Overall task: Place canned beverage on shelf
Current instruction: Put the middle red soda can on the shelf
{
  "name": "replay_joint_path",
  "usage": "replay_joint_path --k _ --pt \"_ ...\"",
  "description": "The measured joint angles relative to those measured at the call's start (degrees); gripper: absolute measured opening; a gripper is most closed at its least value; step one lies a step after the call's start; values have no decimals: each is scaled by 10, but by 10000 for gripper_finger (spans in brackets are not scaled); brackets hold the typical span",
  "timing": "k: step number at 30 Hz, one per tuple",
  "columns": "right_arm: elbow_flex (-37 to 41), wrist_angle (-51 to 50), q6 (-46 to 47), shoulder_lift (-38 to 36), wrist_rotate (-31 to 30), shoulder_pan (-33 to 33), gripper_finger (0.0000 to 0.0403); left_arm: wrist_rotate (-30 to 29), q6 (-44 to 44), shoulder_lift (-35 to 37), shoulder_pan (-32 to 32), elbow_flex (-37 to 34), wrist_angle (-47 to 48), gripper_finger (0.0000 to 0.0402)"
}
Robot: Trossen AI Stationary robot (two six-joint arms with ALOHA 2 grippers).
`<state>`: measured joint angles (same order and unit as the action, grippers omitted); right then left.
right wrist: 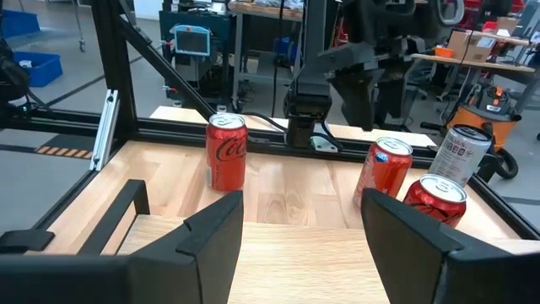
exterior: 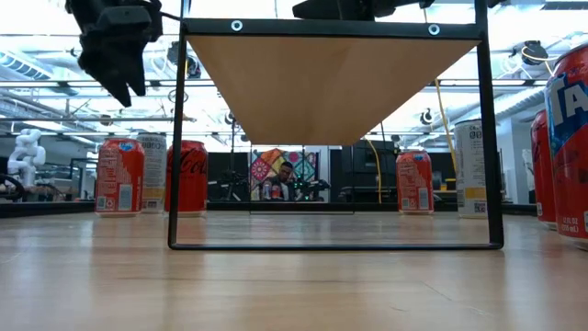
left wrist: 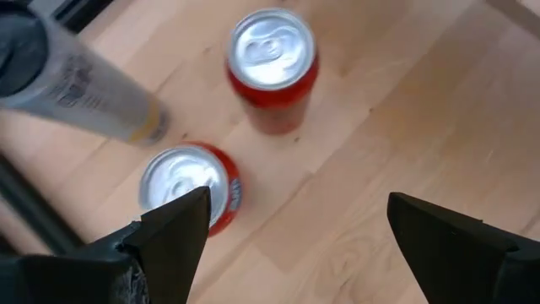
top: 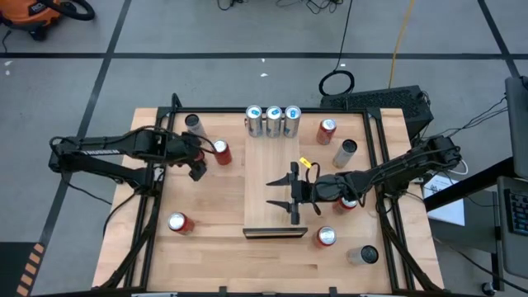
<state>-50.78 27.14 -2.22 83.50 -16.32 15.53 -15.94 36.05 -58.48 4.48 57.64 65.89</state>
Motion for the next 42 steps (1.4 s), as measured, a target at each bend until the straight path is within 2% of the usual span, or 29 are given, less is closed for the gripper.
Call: replay_joint_path --k 11,15,25,36,42 --pt "0 0 6 0 0 0 216 -26 -9 -16 87 8 63 361" --pt "0 0 18 0 0 0 216 -34 -48 -36 111 8 62 361" --pt "0 0 36 0 0 0 216 -36 -124 -68 123 -6 40 361" --pt "0 0 33 0 0 0 216 -24 -130 -68 124 -44 30 361" --pt "0 0 31 0 0 0 216 -20 -155 -68 146 -45 11 361"
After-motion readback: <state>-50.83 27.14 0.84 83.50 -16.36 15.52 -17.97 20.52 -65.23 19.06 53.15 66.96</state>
